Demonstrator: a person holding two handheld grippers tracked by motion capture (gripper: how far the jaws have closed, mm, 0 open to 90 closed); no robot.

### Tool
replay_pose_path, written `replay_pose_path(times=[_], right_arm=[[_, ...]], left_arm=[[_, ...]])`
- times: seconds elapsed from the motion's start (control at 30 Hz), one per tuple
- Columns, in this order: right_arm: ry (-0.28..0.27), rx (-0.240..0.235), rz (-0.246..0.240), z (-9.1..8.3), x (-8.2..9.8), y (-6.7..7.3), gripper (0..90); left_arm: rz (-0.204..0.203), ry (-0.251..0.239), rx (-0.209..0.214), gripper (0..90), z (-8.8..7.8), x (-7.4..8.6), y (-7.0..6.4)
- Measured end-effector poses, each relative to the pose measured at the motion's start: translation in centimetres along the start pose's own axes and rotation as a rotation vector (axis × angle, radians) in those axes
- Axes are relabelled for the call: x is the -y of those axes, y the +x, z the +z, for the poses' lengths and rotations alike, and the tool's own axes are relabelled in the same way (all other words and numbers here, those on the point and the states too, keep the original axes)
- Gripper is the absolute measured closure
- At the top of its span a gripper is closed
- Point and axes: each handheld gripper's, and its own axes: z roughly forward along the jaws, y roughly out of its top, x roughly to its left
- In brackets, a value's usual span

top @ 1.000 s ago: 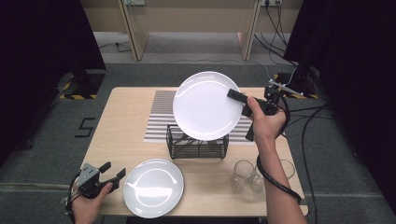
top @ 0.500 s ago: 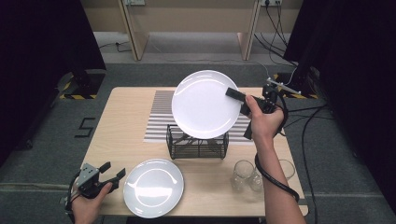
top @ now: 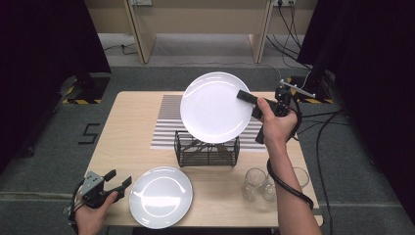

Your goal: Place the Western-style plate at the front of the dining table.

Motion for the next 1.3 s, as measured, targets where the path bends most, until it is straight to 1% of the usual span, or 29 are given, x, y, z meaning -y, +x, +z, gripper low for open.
replay_pose_path(times=[0.67, 1.1, 1.3], right_arm=[[-0.004, -0.009, 0.018, 0.53, -0.57, 0.12, 85.7], [-0.005, -0.004, 0.015, 0.83, -0.88, 0.06, 85.6], [-0.006, -0.001, 0.024, 0.98, -0.98, -0.07, 85.6]], left_arm=[[0.0, 0.0, -0.001, 27.9, -0.02, 0.01, 0.03], [-0.001, 0.001, 0.0, 27.9, 0.01, 0.06, 0.04], [0.0, 0.0, -0.001, 27.9, -0.01, 0.04, 0.04]])
